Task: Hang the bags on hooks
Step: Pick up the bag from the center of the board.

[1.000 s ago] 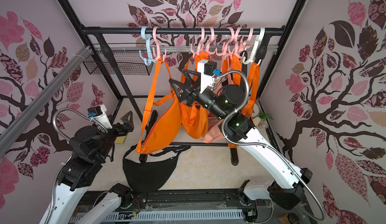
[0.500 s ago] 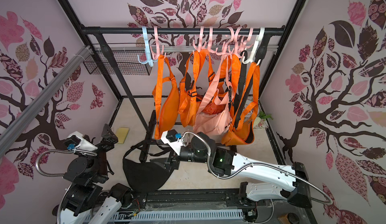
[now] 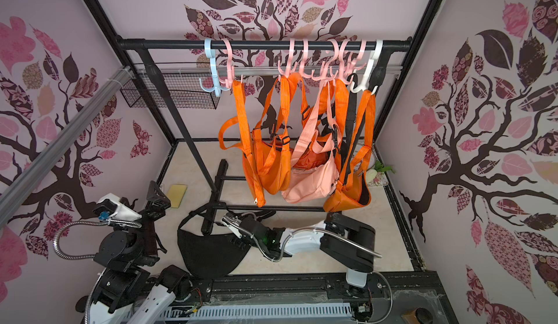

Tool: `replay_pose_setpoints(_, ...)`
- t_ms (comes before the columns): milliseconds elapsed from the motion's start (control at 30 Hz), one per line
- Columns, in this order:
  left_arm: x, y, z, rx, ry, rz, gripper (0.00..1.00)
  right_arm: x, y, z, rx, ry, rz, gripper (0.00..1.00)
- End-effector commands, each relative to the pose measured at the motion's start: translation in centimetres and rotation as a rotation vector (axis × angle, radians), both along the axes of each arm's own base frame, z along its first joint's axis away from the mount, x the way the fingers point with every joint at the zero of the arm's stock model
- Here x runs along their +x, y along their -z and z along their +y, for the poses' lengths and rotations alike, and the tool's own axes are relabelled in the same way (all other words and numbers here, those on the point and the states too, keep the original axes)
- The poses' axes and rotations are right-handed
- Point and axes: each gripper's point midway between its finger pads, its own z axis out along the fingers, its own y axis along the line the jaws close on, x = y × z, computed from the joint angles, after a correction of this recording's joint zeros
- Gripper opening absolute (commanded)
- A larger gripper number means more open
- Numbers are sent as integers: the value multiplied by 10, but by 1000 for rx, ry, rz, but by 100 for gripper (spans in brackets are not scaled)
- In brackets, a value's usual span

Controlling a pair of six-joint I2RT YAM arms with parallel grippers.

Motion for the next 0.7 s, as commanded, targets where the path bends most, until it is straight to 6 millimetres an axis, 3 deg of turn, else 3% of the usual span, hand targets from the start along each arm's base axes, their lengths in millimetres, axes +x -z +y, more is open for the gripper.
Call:
replay_pose_setpoints(0,0,3,1,10,-13,-9,98,45,-23,23,85,147,-135,55)
replay_pose_setpoints(200,0,1,-1,14,1,-20,98,93,8,32,55,262,-120,49)
replay_pose_setpoints(367,-1,0,-2,15,6,-29,98,113,28,38,41,272,-112,42)
replay_pose_setpoints(567,-1,-1,-2,18,8,-32,98,111,46,47,42,213,-58,41)
replay_pose_setpoints(667,-2,-1,-2,16,10,-35,98,105,48,51,58,182,-31,28)
